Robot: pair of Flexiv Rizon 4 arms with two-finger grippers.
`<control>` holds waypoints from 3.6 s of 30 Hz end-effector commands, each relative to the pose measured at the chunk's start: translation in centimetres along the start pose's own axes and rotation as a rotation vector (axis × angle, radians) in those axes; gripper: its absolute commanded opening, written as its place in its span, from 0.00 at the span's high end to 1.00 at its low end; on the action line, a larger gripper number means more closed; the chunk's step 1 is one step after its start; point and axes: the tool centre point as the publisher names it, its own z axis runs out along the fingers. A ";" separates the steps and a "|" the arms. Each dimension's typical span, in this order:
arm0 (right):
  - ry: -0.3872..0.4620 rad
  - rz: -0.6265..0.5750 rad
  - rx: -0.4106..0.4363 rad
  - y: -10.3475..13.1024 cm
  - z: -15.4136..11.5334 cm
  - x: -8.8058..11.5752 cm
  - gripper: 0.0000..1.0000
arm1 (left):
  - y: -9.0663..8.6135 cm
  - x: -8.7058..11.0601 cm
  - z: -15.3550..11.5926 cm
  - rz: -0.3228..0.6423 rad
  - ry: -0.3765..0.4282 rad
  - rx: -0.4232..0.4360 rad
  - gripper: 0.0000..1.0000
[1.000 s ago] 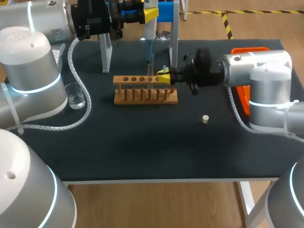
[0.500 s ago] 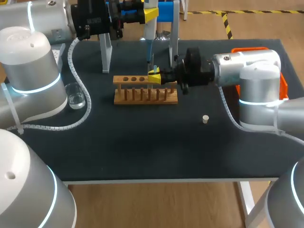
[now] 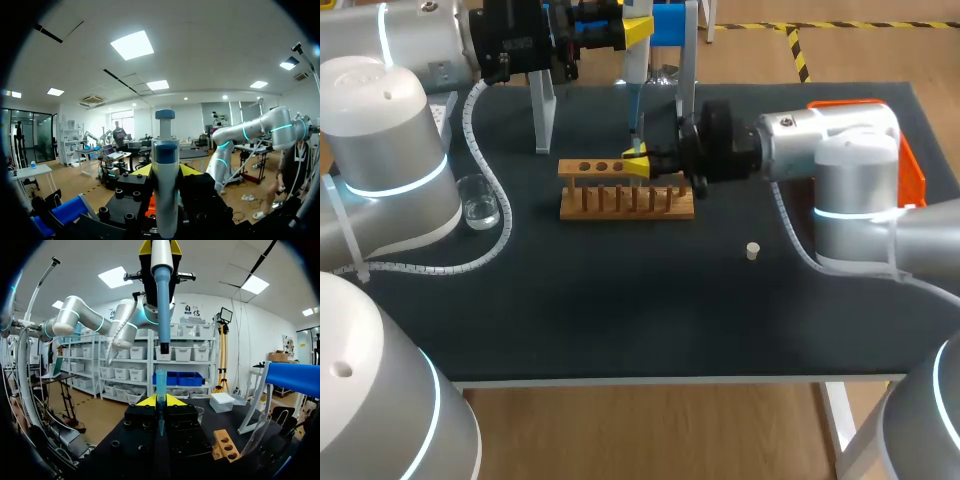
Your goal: Invert the test tube, pick up the pipette, mount the tip to pipette, aspirate from beaker and dispense into the tube, eject the tip, return the pipette, and cap with the stopper.
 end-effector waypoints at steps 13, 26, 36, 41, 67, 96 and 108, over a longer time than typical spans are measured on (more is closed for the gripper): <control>0.007 0.010 0.002 -0.1 0.3 -0.2 1.00 | -0.1 0.0 -0.1 0.000 0.003 -0.001 1.00; 0.009 0.008 0.004 0.2 0.4 -0.3 1.00 | -0.1 0.0 -0.1 0.000 0.003 -0.001 1.00; 0.010 0.003 0.000 0.6 0.4 -0.3 1.00 | -0.1 0.0 -0.1 0.000 0.003 -0.001 1.00; 0.012 0.001 -0.002 0.8 0.4 -0.3 1.00 | -0.1 0.0 -0.1 0.000 0.003 -0.001 1.00; 0.014 -0.011 -0.001 1.4 0.5 0.0 1.00 | -0.1 0.0 -0.1 0.000 0.003 -0.001 1.00; 0.011 -0.012 0.003 1.7 0.5 -0.2 1.00 | -0.1 0.0 -0.1 0.000 0.003 -0.001 1.00; 0.009 -0.011 0.000 1.9 0.6 -0.5 1.00 | -0.1 0.0 -0.1 0.000 0.003 -0.001 1.00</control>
